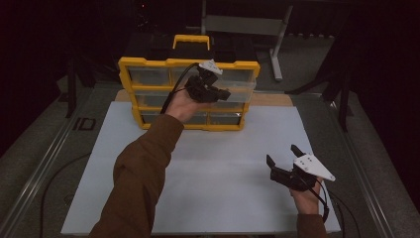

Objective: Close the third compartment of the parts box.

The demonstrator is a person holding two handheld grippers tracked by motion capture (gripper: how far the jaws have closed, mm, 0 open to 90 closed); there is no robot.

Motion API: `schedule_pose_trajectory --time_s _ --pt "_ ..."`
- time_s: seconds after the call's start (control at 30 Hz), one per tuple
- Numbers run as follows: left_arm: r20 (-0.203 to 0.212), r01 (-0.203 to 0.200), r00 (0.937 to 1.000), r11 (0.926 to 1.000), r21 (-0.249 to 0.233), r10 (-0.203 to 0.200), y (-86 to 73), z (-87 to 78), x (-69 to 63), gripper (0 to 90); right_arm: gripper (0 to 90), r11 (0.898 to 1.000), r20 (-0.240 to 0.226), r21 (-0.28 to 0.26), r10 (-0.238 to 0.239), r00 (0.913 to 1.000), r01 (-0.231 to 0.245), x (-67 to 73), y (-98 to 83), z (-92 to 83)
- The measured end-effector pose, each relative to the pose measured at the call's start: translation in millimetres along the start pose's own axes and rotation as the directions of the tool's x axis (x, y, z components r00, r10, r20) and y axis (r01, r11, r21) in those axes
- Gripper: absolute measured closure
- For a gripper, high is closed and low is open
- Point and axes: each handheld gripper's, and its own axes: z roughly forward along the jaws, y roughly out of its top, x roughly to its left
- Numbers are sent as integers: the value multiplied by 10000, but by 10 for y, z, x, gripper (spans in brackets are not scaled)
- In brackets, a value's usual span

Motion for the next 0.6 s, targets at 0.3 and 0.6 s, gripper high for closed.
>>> schedule_pose_trajectory --time_s 0.3,0.6 --pt "-53 39 10000 10000 18 -39 13 31 21 900 110 10000 -1 -7 1 10000 -1 -3 2 -5" --pt "-132 107 9999 9999 10 -106 23 45 39 900 110 10000 13 -7 2 10000 -2 -3 -3 -3"
